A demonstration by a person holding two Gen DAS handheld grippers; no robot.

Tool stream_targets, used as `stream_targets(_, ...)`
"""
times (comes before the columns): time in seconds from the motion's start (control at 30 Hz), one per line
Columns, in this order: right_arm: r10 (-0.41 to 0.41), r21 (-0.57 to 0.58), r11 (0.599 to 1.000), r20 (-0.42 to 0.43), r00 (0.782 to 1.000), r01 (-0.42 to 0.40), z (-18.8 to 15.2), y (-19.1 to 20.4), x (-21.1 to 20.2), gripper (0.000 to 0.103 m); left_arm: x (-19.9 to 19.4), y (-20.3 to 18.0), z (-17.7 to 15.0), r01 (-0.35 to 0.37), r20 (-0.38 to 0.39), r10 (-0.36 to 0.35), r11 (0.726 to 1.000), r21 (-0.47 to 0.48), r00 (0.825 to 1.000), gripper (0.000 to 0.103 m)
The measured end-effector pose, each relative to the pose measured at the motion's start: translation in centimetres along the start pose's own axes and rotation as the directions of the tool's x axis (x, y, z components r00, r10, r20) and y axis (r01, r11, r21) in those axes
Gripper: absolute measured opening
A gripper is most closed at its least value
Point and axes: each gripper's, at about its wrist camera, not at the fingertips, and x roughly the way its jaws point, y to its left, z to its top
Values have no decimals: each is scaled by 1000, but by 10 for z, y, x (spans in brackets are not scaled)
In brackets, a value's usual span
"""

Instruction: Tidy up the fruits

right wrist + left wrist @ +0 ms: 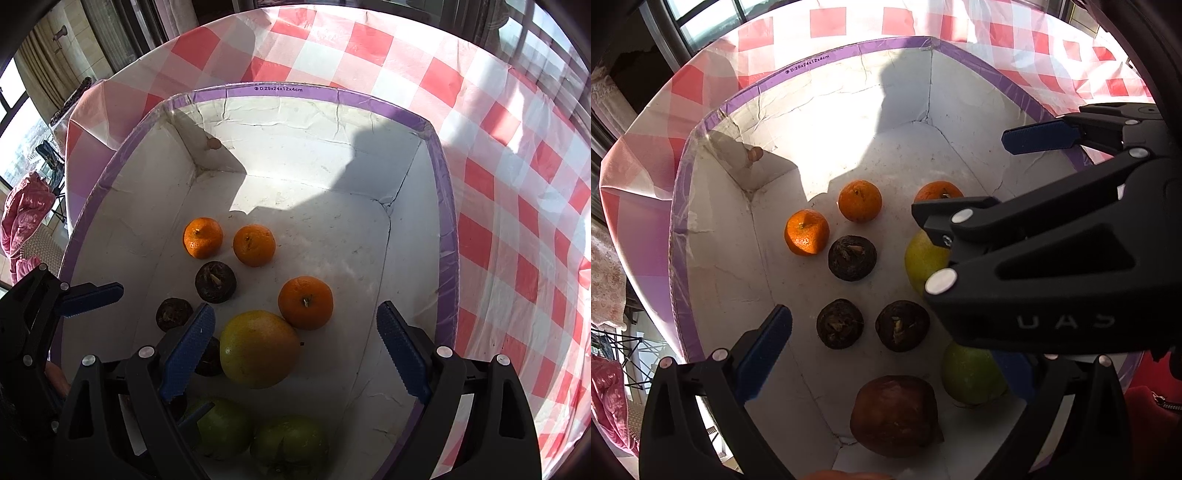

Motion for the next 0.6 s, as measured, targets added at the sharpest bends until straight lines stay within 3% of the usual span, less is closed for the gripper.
stream_targets(0.6, 0, 0, 1000, 0, 1000, 0, -1, -1, 0, 86, -3, -1, 0, -11, -5, 11, 1000, 5, 1000, 101)
